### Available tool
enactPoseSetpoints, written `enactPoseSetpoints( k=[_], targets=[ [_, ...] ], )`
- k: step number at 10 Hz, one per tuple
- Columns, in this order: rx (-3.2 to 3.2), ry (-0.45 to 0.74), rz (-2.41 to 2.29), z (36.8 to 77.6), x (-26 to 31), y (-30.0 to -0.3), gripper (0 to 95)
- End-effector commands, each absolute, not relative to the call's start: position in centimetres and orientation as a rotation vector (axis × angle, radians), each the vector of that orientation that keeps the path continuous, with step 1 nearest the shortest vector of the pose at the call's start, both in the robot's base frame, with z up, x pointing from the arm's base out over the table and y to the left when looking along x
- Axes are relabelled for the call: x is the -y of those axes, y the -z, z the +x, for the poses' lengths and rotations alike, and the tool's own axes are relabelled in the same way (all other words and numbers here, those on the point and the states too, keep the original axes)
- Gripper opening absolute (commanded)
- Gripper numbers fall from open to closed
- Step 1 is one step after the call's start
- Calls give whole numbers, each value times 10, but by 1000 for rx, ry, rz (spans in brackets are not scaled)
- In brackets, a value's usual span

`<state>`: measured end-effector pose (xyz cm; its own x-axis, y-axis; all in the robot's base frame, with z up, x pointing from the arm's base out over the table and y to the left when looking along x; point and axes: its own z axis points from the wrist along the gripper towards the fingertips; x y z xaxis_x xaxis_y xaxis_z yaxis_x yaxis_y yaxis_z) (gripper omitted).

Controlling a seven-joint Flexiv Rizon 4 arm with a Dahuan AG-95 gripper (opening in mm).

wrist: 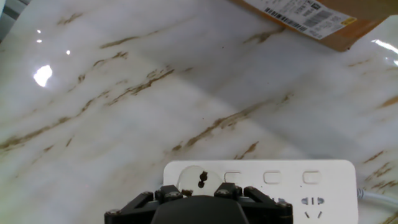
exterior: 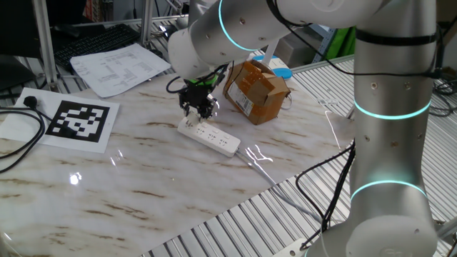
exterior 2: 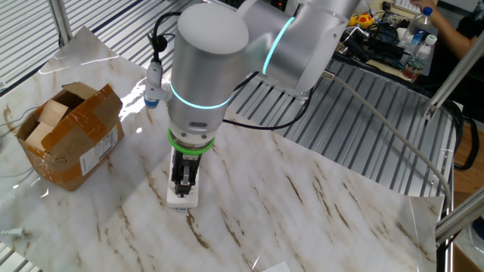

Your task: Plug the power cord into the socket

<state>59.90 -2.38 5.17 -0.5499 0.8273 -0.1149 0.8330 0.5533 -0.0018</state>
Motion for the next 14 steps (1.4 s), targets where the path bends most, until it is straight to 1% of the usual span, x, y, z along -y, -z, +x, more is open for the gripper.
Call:
enactPoseSetpoints(
  k=[1,2,4,10,12,14],
  targets=[
    [-2748,9,1491,599,25,-53,0],
    [-2780,-7,1461,598,25,-52,0],
    [-2800,-1,1462,598,24,-48,0],
    [-2799,-91,1596,594,22,-50,0],
    [-2768,-111,1667,594,22,-50,380],
    [-2757,-118,1697,594,22,-49,380]
  ],
)
